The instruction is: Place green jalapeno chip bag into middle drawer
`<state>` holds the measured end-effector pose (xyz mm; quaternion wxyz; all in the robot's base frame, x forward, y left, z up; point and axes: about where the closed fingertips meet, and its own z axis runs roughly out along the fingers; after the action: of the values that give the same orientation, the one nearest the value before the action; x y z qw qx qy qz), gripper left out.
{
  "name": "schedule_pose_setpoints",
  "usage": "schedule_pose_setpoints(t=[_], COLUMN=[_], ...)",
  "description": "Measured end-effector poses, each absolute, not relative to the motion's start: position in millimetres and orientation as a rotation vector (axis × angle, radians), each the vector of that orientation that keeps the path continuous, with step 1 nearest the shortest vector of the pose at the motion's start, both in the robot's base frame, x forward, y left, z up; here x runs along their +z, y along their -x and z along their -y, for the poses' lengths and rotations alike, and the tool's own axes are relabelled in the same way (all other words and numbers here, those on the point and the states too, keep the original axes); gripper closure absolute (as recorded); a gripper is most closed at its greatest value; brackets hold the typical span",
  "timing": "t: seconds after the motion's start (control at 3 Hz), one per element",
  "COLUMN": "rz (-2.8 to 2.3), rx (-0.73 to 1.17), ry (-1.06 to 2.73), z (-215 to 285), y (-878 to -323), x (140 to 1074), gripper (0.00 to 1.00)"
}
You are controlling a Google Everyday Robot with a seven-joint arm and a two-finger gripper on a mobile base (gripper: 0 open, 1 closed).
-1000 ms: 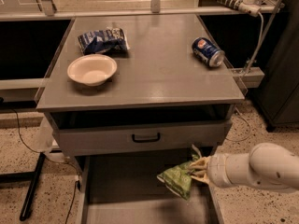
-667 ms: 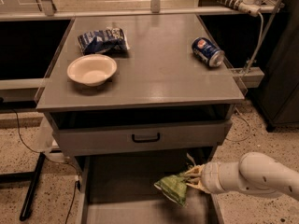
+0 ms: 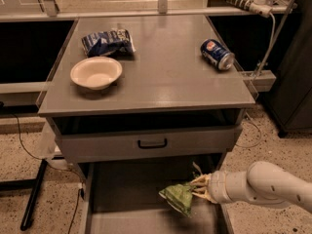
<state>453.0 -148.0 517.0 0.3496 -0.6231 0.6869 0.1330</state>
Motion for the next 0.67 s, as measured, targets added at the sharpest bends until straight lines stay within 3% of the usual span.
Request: schedule_pose_setpoints(t=[0.67], rz=[-1.792], rx=[0.472], ry=[1.525], z=[131], y=[-483], x=[455], gripper=[1.0])
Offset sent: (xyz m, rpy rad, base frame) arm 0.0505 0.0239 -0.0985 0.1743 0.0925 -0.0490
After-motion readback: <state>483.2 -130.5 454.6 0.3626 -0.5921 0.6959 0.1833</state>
